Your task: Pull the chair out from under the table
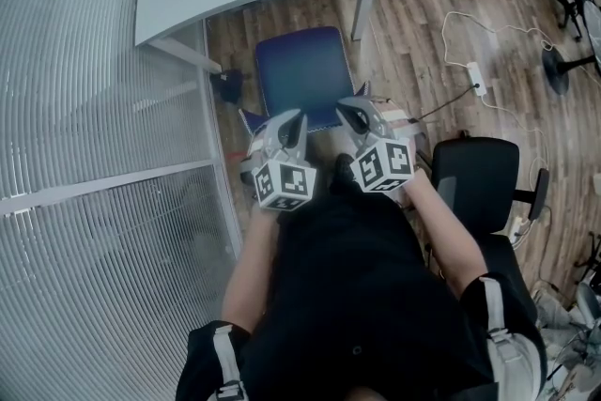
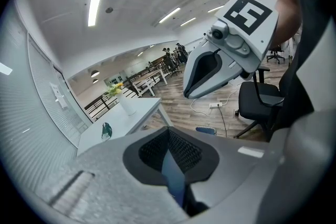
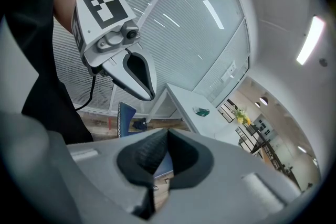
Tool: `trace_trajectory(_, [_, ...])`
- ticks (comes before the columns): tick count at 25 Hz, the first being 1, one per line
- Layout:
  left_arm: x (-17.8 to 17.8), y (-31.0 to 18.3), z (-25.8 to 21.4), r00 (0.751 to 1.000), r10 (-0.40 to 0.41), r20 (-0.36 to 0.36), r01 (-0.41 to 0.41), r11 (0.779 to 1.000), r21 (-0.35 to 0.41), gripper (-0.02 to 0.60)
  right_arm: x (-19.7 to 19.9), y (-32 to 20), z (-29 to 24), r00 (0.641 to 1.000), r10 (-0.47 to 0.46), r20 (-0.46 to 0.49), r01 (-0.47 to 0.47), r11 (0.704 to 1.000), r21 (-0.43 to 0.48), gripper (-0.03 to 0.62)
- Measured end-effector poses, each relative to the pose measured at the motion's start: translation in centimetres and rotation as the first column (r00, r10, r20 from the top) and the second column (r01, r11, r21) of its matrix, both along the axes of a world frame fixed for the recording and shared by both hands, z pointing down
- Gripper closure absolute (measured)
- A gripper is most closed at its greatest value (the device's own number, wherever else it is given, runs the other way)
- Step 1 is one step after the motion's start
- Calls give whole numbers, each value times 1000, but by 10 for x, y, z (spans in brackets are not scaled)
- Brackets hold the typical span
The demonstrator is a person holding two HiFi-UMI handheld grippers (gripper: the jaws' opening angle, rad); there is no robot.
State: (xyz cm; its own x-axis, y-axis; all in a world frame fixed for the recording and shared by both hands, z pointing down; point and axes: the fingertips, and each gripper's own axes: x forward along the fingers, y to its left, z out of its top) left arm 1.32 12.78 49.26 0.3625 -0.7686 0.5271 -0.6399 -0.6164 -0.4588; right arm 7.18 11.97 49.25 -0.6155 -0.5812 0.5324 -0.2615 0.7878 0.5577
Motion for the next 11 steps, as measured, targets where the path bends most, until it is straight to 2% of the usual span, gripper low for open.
trace_trajectory(11, [-7, 1, 2, 1000, -4, -9, 4, 1000, -8, 571, -6, 1, 3, 1000, 0, -4, 0, 1000, -6, 592])
